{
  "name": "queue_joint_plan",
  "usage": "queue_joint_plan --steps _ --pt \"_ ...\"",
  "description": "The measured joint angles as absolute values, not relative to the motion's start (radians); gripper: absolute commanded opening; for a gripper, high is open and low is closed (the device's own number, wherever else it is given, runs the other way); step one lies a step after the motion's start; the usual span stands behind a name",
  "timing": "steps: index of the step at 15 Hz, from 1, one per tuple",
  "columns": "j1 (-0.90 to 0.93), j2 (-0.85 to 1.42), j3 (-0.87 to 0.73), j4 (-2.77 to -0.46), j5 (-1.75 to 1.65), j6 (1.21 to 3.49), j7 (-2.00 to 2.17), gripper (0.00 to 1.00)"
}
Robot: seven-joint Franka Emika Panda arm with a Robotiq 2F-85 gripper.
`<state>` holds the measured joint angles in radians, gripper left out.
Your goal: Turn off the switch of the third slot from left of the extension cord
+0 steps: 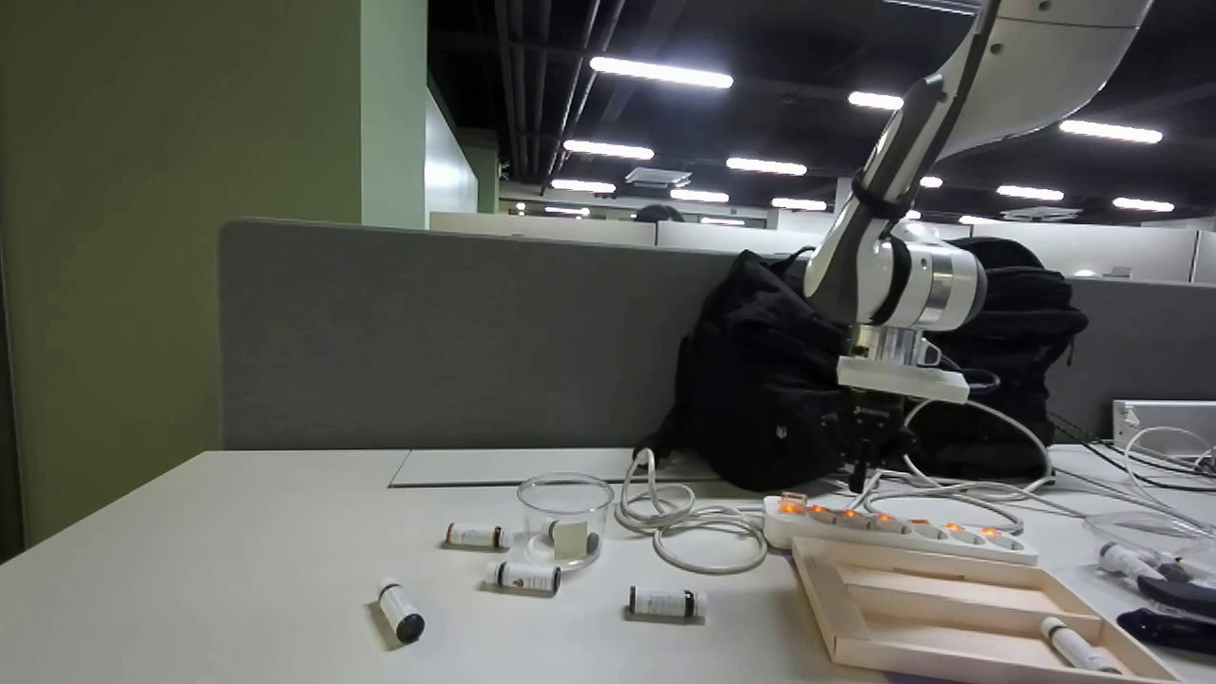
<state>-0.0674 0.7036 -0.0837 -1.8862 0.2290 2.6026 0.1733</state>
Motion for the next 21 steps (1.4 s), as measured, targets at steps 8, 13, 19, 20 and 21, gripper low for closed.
queue_joint_plan --steps 8,13,19,20,21 --pt "-0.067 0.763 -0.086 -1.813 0.231 2.513 0.182 0.0" --pt "-0.064 0.778 -0.085 -1.796 0.231 2.499 0.182 0.0" --pt "-0.052 0.781 -0.091 -1.794 0.204 2.498 0.182 0.0" --pt "-0.046 0.782 -0.093 -1.793 0.191 2.499 0.183 0.0" --pt "-0.038 0.782 -0.098 -1.793 0.176 2.5 0.184 0.0"
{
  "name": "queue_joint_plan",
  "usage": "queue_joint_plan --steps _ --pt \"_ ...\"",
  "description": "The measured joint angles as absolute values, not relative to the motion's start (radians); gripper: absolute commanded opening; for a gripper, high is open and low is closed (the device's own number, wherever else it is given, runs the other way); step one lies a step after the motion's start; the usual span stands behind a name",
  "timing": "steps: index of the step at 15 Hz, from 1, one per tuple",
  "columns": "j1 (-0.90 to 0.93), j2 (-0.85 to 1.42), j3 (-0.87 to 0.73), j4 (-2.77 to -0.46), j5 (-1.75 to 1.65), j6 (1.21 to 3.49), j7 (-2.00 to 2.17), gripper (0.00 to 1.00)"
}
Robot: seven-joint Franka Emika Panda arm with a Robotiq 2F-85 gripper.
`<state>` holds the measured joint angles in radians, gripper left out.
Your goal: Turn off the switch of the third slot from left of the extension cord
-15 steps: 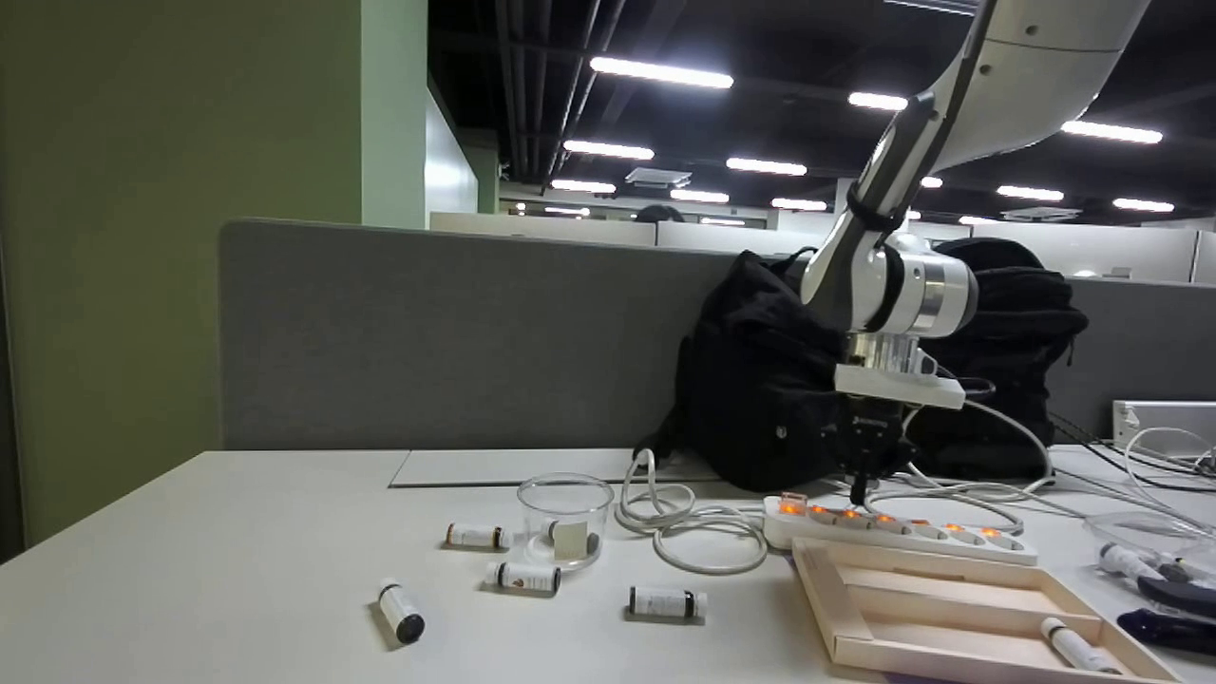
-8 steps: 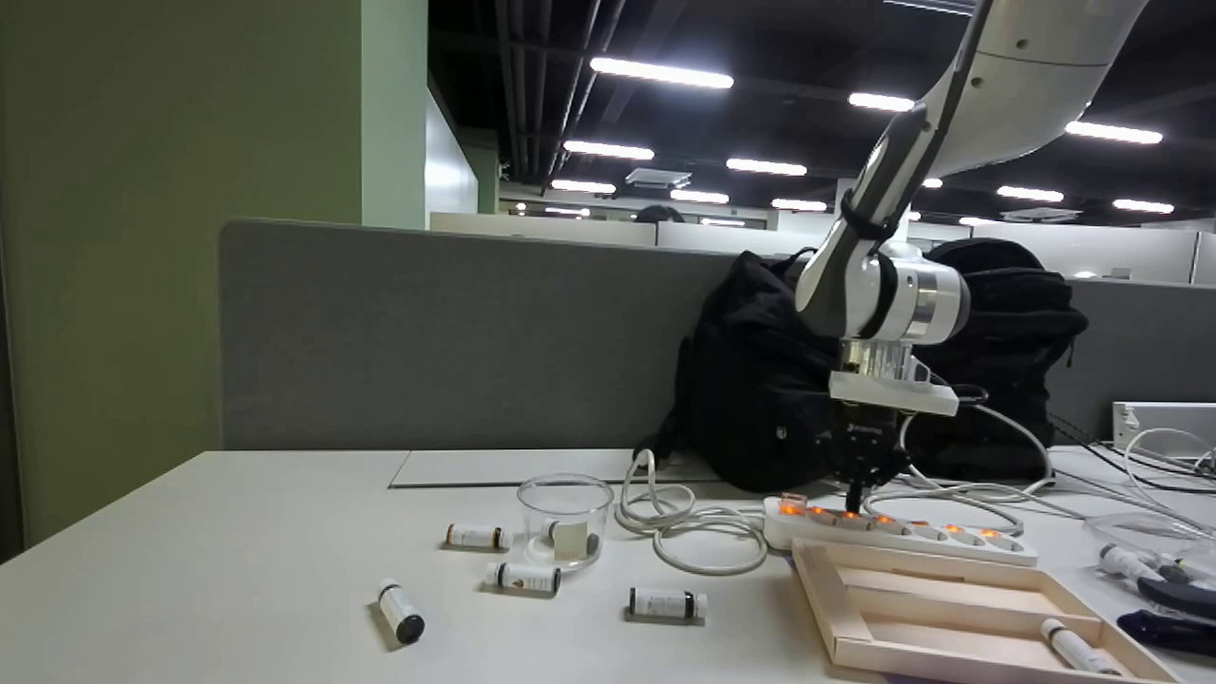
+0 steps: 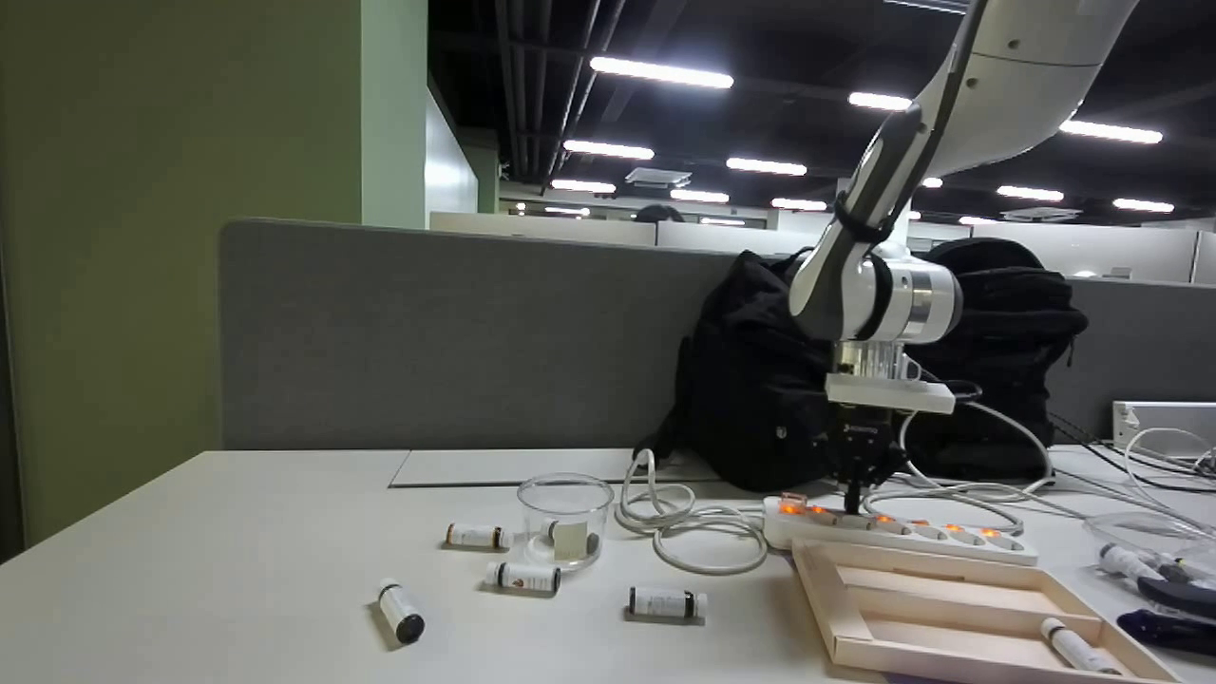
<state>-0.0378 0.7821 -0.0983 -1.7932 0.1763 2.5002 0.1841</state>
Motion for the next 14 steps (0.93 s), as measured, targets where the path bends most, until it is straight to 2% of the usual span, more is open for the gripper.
queue_joint_plan --steps 7,8,10,12,13,14 --pt "0.007 0.783 -0.117 -1.793 0.113 2.501 0.195 0.0" --pt "0.011 0.781 -0.116 -1.792 0.113 2.504 0.195 0.26" --pt "0.018 0.759 -0.115 -1.789 0.113 2.508 0.195 0.33" --pt "0.019 0.71 -0.115 -1.789 0.113 2.502 0.195 0.47" --pt "0.018 0.678 -0.115 -1.79 0.113 2.491 0.195 0.29" --pt "0.017 0.647 -0.116 -1.79 0.112 2.467 0.195 0.35"
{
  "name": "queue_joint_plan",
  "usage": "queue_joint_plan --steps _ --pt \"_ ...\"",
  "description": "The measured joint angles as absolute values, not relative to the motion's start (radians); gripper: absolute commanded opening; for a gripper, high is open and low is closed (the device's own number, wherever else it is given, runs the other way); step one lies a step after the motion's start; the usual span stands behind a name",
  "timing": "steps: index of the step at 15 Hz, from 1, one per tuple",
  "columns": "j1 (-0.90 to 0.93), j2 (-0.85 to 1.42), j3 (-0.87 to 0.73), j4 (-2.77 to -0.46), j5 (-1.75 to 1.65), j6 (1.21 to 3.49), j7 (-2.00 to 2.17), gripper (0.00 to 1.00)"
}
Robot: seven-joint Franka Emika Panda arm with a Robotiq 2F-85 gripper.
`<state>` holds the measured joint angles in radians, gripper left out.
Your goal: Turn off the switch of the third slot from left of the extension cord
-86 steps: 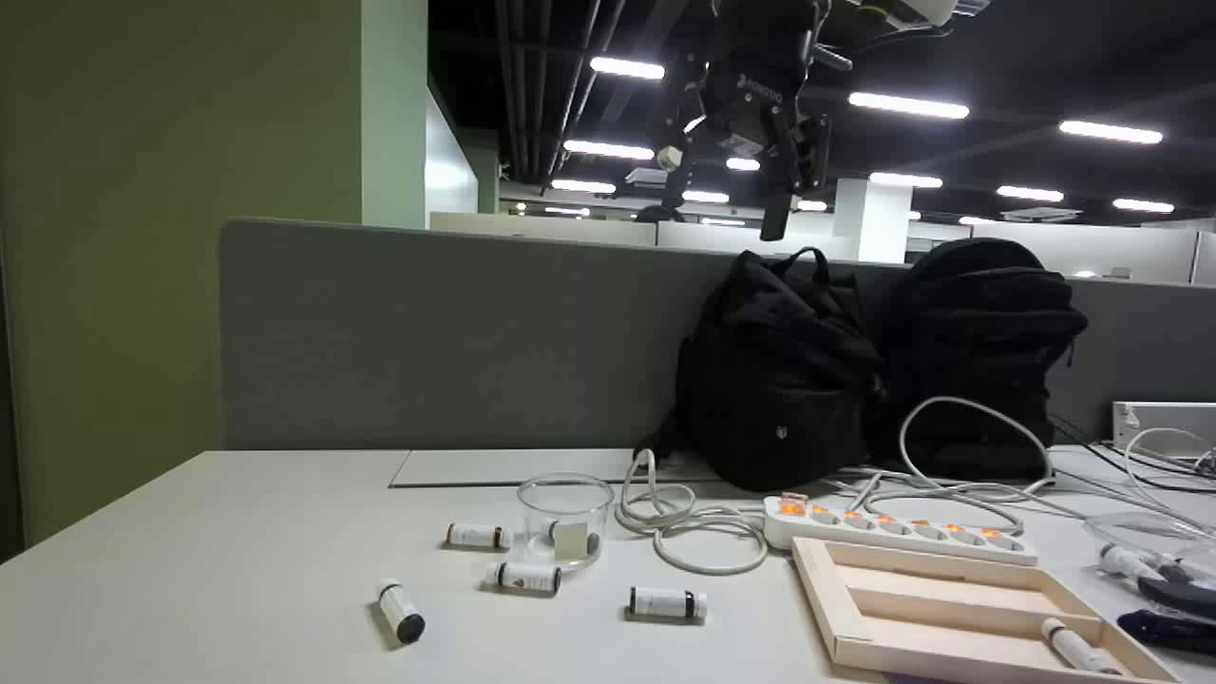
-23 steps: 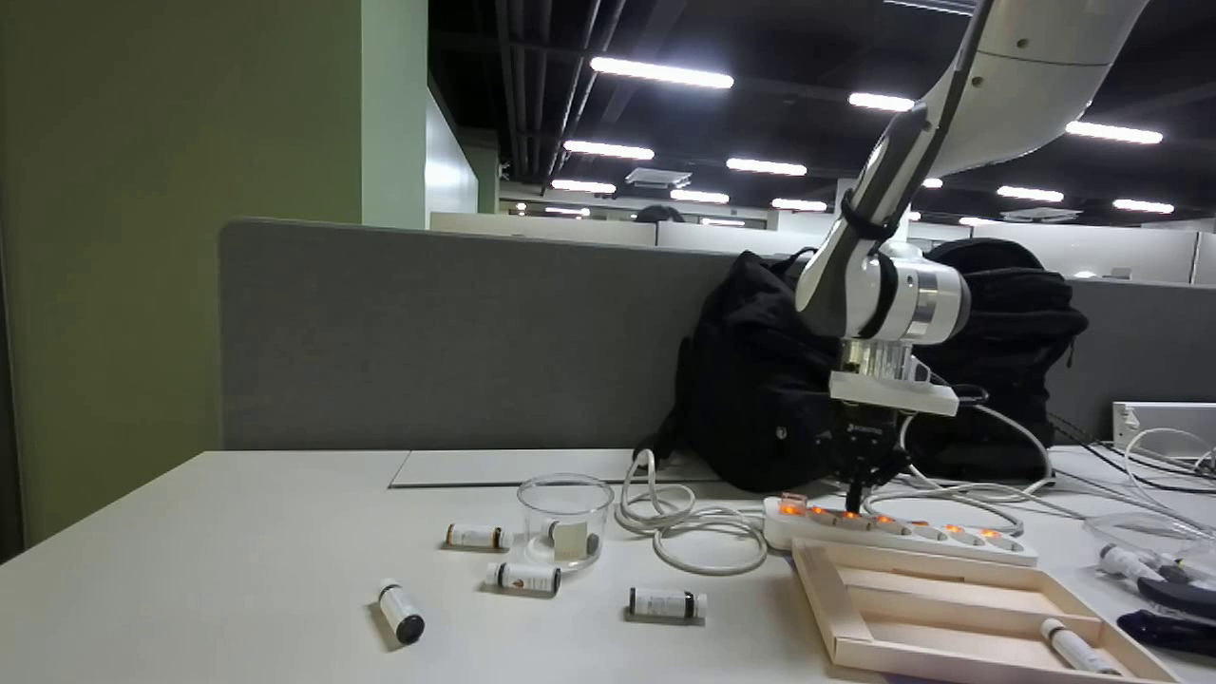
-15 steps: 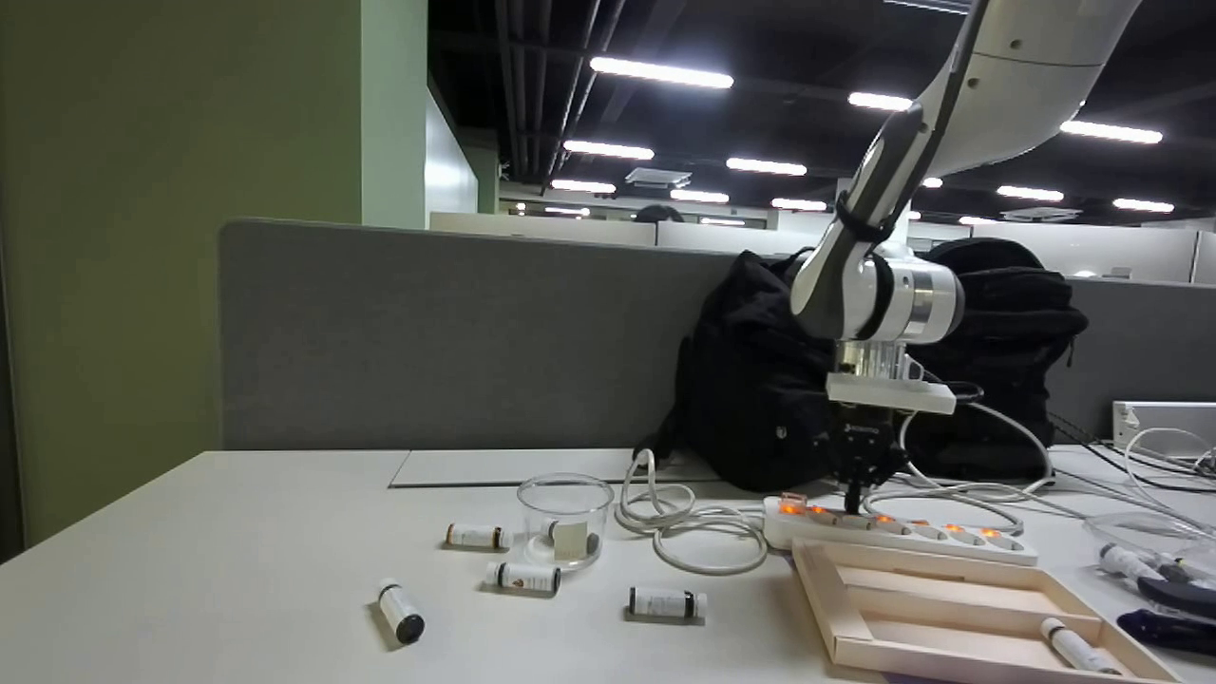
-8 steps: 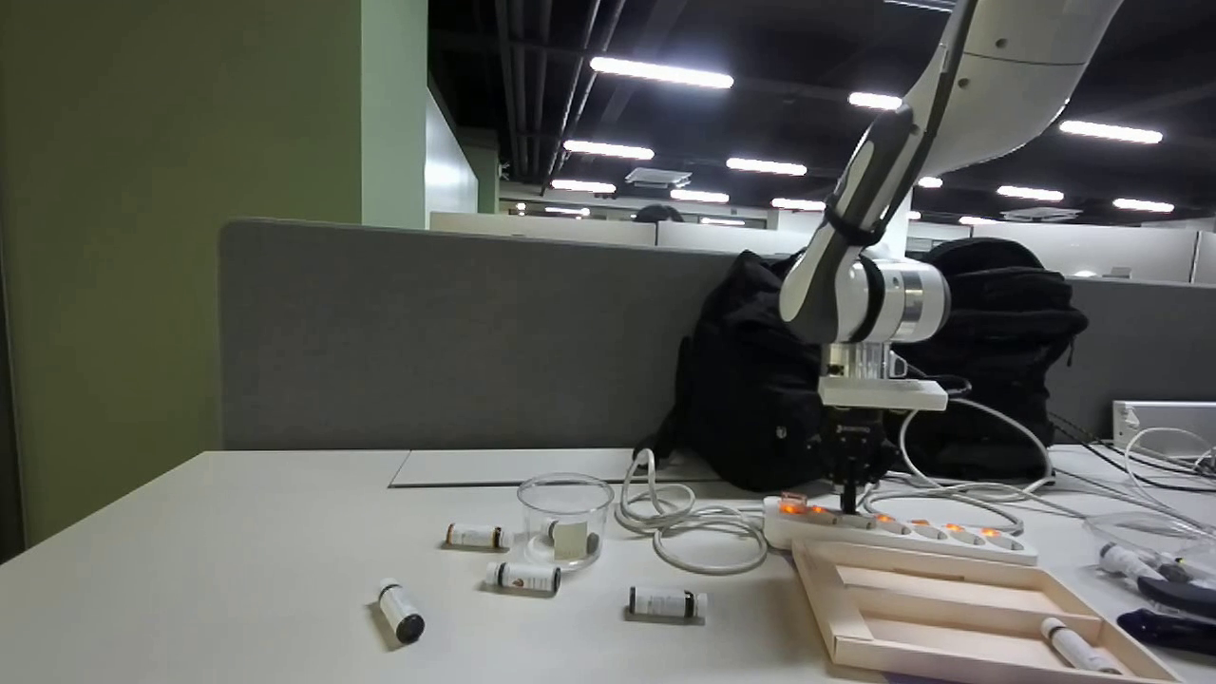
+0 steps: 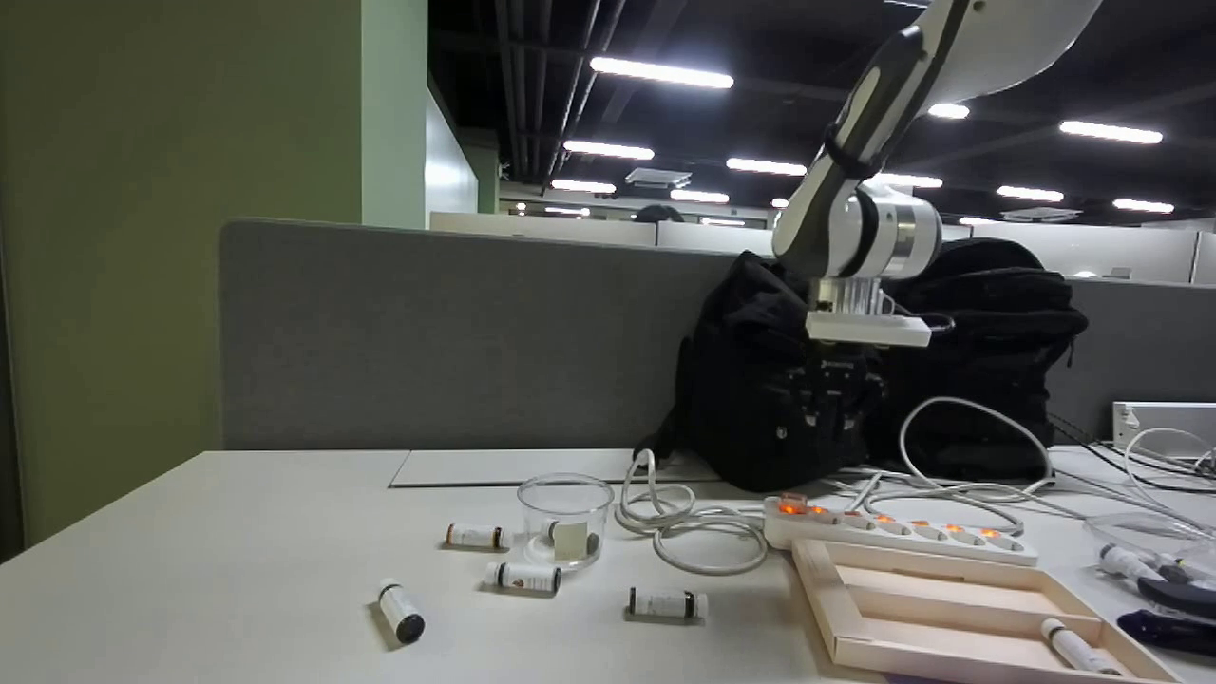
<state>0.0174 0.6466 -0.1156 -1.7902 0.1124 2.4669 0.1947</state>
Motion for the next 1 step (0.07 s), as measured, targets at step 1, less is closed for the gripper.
queue_joint_plan --steps 1 --pt "0.017 0.619 -0.117 -1.791 0.112 2.441 0.195 0.43"
